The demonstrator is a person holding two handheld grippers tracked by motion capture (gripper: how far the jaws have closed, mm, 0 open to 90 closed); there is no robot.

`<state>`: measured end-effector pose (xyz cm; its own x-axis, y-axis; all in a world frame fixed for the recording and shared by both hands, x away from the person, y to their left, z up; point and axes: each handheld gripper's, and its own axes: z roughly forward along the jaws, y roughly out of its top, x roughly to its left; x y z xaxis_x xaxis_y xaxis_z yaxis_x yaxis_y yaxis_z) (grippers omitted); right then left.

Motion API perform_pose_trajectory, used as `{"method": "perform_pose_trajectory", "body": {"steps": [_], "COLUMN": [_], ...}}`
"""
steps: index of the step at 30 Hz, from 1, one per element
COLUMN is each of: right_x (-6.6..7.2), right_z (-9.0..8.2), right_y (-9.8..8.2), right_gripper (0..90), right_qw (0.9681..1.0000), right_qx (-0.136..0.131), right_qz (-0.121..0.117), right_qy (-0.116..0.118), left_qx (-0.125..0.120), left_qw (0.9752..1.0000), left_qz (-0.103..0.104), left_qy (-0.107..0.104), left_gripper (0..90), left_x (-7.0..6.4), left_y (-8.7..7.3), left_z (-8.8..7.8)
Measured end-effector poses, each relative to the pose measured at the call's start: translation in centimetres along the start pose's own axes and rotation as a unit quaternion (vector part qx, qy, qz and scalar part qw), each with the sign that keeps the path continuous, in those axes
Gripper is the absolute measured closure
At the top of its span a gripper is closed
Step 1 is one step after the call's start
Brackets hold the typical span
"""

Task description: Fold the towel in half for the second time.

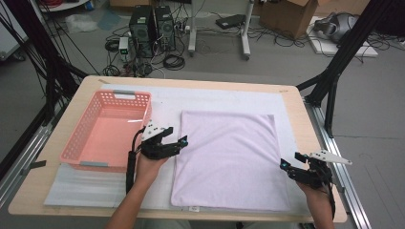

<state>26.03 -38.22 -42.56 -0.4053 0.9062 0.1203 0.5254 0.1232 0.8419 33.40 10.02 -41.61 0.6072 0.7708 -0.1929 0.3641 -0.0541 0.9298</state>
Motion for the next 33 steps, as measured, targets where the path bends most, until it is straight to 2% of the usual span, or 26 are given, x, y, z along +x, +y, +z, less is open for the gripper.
{"method": "perform_pose_trajectory", "body": {"steps": [2,6,11,16,20,23,28,29,32,33], "right_x": [0.0,-0.2,-0.7,-1.1,-1.5,-1.7,-2.3,-2.4,-2.9,-3.1], "right_z": [0.2,0.7,1.7,3.1,3.9,4.5,5.7,6.0,6.8,7.1], "right_y": [0.3,1.1,2.3,3.4,3.8,4.1,4.6,4.6,5.0,5.2], "right_gripper": [28.3,28.3,28.3,28.4,28.4,28.4,28.7,28.8,32.3,32.9], "right_qw": [1.0000,0.9999,0.9999,0.9996,0.9994,0.9991,0.9986,0.9986,0.9982,0.9979], "right_qx": [0.002,0.004,0.007,0.023,0.033,0.039,0.052,0.053,0.059,0.063], "right_qz": [-0.006,-0.008,-0.009,-0.009,-0.006,-0.006,0.004,0.006,0.008,0.010], "right_qy": [0.002,0.005,0.008,0.012,0.013,0.013,0.007,0.005,-0.002,-0.004], "left_qx": [0.003,0.027,0.038,0.060,0.072,0.093,0.102,0.115,0.118,0.127], "left_qw": [1.0000,0.9995,0.9984,0.9968,0.9948,0.9927,0.9909,0.9889,0.9873,0.9854], "left_qz": [0.000,0.003,-0.034,-0.041,-0.052,-0.045,-0.041,-0.041,-0.047,-0.046], "left_qy": [0.004,0.016,0.024,0.034,0.050,0.062,0.078,0.086,0.096,0.104], "left_gripper": [31.0,34.4,38.6,40.8,41.0,40.6,41.3,41.9,42.0,42.0], "left_x": [0.2,0.6,1.5,2.1,2.9,3.2,3.5,3.6,3.8,3.9], "left_y": [0.5,1.2,0.7,0.0,-0.7,-0.8,0.0,0.1,0.0,-0.1], "left_z": [0.8,2.5,4.1,5.3,6.0,6.4,7.5,7.9,8.5,8.8]}}
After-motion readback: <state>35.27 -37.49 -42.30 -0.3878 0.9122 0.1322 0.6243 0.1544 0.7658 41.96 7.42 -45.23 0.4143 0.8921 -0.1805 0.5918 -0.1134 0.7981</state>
